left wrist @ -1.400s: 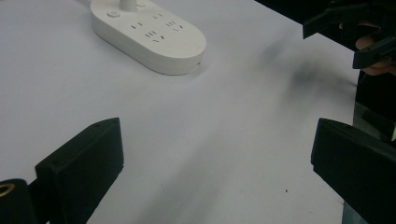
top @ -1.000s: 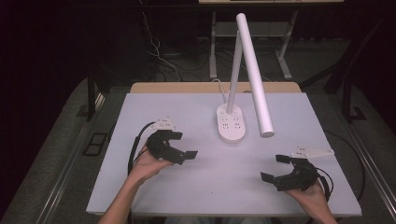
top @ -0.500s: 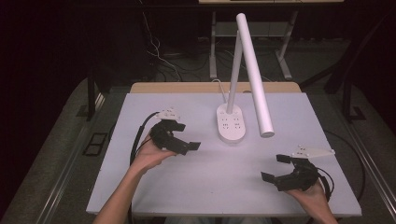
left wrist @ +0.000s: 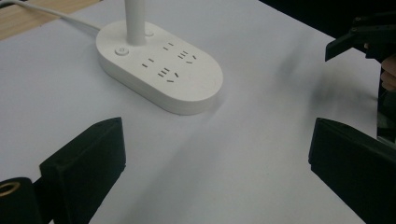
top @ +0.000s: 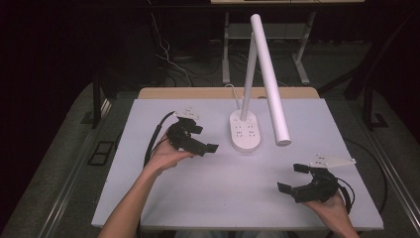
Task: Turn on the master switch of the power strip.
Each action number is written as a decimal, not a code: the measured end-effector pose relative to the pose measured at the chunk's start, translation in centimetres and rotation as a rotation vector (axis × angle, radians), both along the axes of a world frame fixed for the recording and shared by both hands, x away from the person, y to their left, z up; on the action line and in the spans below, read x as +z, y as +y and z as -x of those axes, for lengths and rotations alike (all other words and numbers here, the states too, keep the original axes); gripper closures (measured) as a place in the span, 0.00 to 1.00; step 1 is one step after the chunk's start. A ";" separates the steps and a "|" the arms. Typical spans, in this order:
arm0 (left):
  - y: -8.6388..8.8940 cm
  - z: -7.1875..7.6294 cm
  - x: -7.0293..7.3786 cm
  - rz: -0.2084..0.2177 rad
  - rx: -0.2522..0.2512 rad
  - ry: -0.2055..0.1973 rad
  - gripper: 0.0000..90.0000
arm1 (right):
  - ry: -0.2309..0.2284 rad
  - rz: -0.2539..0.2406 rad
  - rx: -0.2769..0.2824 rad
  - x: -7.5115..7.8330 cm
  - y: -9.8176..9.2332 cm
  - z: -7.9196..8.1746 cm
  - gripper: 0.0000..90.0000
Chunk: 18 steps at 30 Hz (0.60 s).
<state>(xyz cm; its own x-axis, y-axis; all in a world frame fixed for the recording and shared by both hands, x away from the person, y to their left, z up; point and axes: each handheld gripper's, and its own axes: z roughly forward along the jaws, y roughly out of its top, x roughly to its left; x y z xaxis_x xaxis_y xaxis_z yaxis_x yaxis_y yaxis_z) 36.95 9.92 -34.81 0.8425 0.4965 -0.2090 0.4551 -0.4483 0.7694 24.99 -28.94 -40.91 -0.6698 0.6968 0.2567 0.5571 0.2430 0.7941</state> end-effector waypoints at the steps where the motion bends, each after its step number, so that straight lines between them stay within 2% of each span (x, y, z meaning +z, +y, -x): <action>1: -0.1 -0.1 0.1 0.002 0.003 -0.002 0.03 | 0.001 0.001 0.000 0.0 0.0 0.0 0.00; 9: -0.6 -1.6 0.8 -0.018 -0.005 -0.009 0.04 | 0.003 0.002 -0.001 0.0 0.0 0.0 0.00; 18: -1.7 -3.3 0.8 -0.043 -0.014 0.002 0.04 | 0.003 0.007 -0.005 0.0 -0.1 0.0 0.00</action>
